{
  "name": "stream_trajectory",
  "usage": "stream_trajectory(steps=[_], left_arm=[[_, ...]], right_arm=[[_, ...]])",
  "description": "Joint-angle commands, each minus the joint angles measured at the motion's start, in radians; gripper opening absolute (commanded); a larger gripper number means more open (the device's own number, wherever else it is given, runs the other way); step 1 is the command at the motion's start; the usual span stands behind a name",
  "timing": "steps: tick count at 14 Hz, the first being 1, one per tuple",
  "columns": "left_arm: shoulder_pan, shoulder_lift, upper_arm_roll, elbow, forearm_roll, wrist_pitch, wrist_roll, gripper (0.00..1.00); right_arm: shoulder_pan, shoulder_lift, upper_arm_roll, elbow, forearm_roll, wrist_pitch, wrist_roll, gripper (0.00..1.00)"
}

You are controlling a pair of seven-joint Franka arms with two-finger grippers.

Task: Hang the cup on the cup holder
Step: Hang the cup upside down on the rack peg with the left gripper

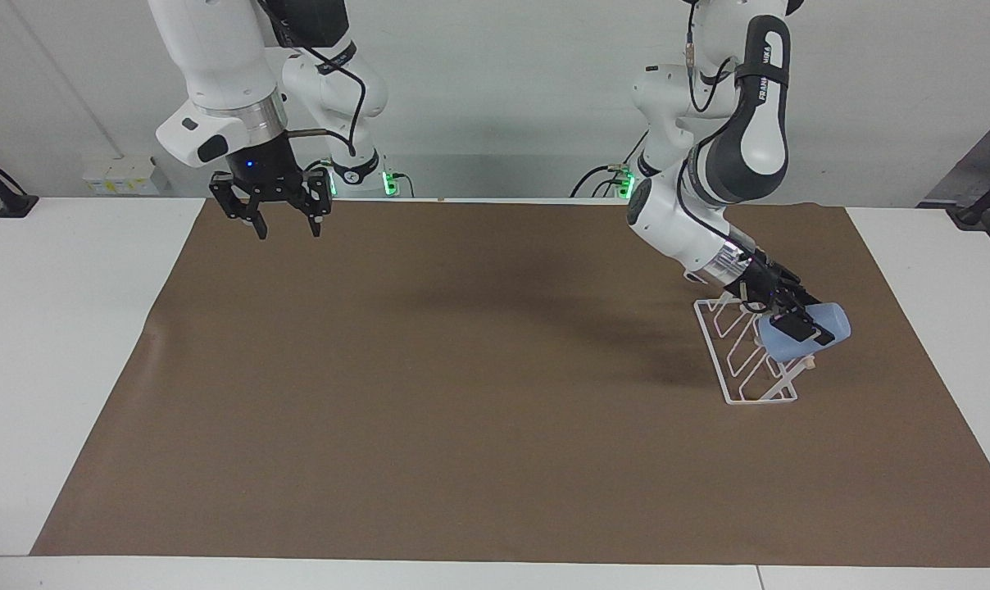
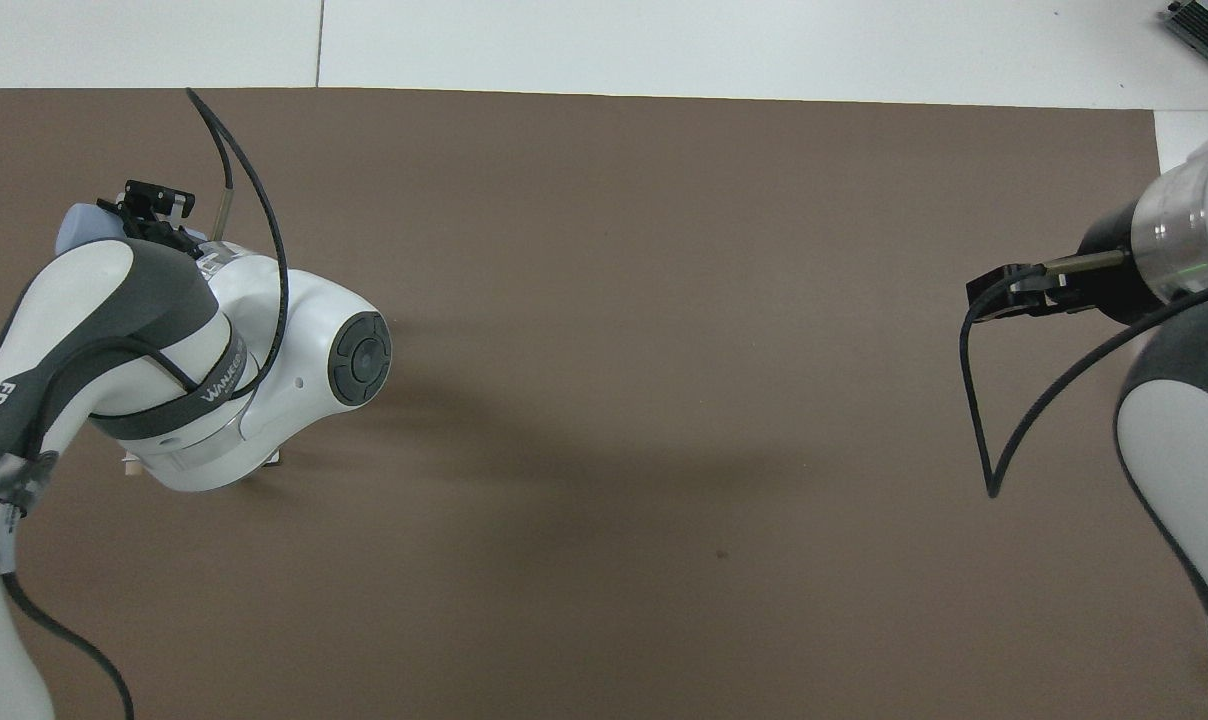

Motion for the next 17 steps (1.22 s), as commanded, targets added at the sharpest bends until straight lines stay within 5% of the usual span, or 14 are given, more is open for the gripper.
stream_trajectory(steps=[1,6,9,11,17], left_arm=[[-0.023,-0.014,0.008,-0.018,0.023,-0.030,-0.016,1.00],[-0.048,-0.056,0.002,-0.006,-0.052,-0.058,-0.023,1.00],[-0.033,-0.078,0.005,0.067,-0.246,-0.077,-0.029,1.00],[-0.017,-0.078,0.016,0.109,-0.371,-0.094,-0.030,1.00],[0.150,-0.113,0.017,0.184,-0.871,-0.097,-0.100,1.00]], right_arm=[[-0.059,-0.059,0.013,-0.104,0.012,0.073,-0.019,0.80],[-0.004,-0.076,-0.046,-0.126,0.038,0.087,-0.021,0.91],[0.253,-0.090,-0.343,-0.153,0.053,0.096,-0.021,1.00],[0.328,-0.102,-0.445,-0.192,0.099,0.142,-0.030,1.00],[0.334,-0.117,-0.471,-0.227,0.104,0.164,-0.113,1.00]])
